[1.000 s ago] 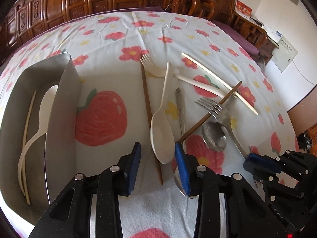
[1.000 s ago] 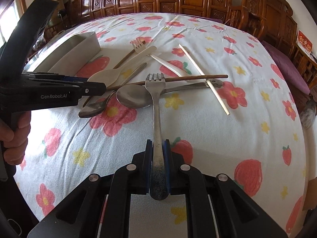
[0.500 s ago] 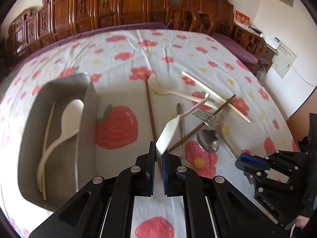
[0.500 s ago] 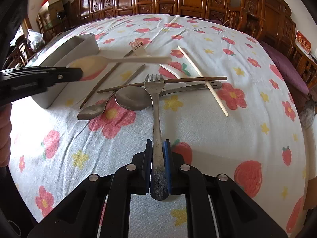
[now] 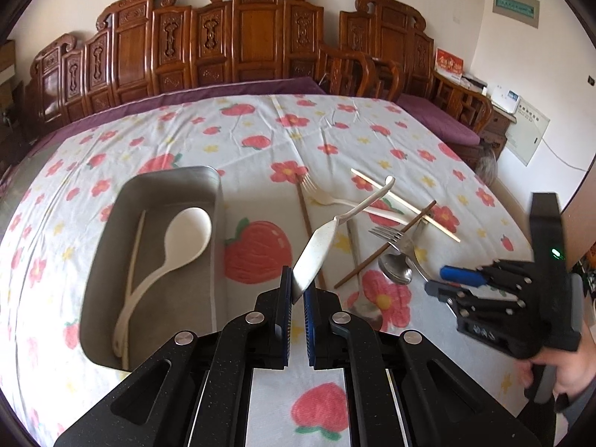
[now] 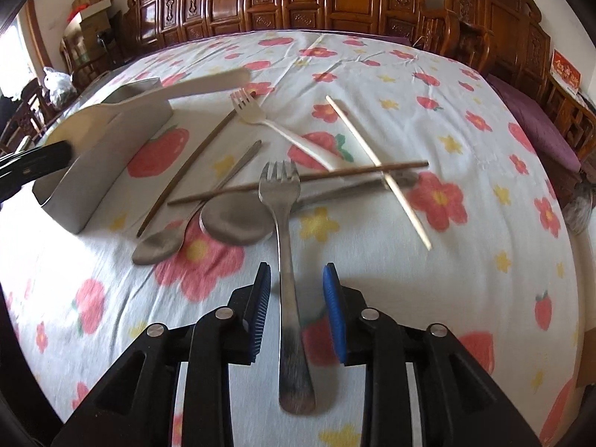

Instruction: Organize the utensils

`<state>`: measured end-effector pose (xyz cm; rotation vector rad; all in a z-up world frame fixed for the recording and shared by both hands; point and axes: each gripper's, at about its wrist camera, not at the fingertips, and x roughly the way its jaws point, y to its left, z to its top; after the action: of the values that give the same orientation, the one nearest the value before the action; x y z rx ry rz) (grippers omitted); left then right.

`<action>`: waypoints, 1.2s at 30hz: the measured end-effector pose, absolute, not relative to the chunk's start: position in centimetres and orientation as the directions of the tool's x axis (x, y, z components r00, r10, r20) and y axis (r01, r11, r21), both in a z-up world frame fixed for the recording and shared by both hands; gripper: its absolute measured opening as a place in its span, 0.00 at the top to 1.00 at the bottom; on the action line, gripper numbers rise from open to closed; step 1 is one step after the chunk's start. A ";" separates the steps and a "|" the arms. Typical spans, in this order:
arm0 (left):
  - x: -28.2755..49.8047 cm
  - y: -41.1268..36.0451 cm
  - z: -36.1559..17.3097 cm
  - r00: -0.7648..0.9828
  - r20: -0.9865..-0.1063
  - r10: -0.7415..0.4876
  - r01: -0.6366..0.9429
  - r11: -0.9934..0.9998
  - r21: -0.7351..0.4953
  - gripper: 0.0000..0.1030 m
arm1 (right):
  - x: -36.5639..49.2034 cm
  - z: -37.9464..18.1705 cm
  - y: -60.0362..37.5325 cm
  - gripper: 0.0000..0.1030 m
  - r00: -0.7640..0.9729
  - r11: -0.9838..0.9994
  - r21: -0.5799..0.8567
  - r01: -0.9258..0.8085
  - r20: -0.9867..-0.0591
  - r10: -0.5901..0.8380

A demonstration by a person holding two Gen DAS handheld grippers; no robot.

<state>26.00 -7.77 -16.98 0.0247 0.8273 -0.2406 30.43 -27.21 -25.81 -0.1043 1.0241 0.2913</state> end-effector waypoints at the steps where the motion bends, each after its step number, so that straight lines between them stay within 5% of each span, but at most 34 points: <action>1: 25.8 -7.5 -16.8 0.657 -0.726 -0.202 0.223 0.972 -0.069 0.95 | 30.9 -25.8 -27.0 0.69 0.482 0.956 0.038 -0.292 -0.857 0.181; 8: 24.9 -6.1 -16.4 0.678 -0.701 -0.219 0.226 0.970 -0.085 0.95 | 32.2 -25.9 -26.0 0.72 0.477 0.951 -0.004 -0.308 -0.866 0.151; 10: 24.7 -5.5 -16.2 0.685 -0.694 -0.223 0.220 0.971 -0.095 0.95 | 32.2 -25.9 -25.8 0.92 0.470 0.949 0.006 -0.315 -0.868 0.162; 21: 23.9 -0.3 -13.6 0.740 -0.656 -0.148 0.117 0.989 -0.091 0.95 | 31.1 -23.6 -25.4 0.92 0.523 0.967 -0.019 -0.253 -0.844 0.120; 36: 24.6 5.0 -15.2 0.726 -0.688 -0.009 -0.040 0.998 -0.055 0.95 | 29.0 -16.8 -19.5 0.92 0.574 0.934 0.042 -0.355 -0.779 0.253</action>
<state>24.55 5.00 -15.23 -0.0682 0.7588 0.0174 29.02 -19.53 -16.83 -0.1237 0.8910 0.3574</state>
